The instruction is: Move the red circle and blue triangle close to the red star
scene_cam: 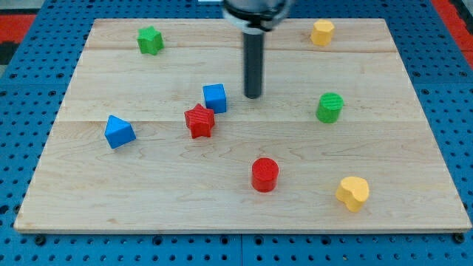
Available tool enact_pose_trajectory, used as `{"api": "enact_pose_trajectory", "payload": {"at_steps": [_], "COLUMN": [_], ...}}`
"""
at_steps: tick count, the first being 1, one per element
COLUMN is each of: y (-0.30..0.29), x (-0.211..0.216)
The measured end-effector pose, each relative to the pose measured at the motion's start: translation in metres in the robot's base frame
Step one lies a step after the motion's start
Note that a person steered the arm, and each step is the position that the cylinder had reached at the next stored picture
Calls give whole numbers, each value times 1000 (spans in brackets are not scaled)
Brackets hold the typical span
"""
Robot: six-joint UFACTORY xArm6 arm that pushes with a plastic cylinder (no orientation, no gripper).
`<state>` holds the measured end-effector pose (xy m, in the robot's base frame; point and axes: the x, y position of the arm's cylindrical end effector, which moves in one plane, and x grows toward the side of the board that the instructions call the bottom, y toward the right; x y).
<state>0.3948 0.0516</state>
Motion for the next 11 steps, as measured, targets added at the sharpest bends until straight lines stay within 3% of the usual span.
{"api": "enact_pose_trajectory", "payload": {"at_steps": [1, 2, 3, 4, 5, 6, 9, 10, 11], "y": [43, 47, 9, 9, -36, -39, -29, -48, -68], "x": [67, 116, 151, 182, 172, 133, 94, 101, 160]}}
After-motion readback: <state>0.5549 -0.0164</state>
